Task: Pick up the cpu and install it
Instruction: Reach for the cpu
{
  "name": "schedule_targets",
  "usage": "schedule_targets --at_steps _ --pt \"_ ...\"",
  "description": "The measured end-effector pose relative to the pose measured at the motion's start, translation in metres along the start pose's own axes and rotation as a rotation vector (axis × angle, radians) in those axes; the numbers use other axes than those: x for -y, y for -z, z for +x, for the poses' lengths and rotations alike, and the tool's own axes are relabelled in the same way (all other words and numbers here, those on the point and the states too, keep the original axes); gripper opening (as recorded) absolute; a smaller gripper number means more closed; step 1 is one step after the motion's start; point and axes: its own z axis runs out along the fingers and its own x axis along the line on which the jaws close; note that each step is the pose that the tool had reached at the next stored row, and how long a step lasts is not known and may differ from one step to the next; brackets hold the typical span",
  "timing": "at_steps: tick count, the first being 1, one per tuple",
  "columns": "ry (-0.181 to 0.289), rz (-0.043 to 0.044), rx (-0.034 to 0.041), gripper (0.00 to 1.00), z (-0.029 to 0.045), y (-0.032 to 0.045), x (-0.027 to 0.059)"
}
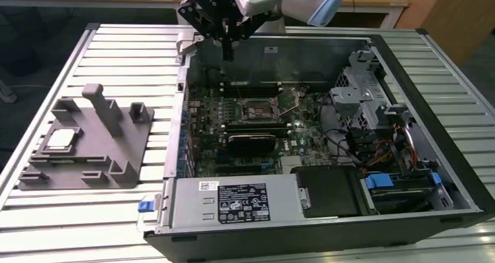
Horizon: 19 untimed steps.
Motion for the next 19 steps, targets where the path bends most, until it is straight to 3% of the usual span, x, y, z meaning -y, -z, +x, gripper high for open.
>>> schedule_targets --at_steps 10,19 --pt "0.000 -0.0001 0.0001 0.11 0.0109 0.0003 0.0008" --pt "0.000 -0.0001 0.0004 0.11 0.0272 0.0006 0.0020"
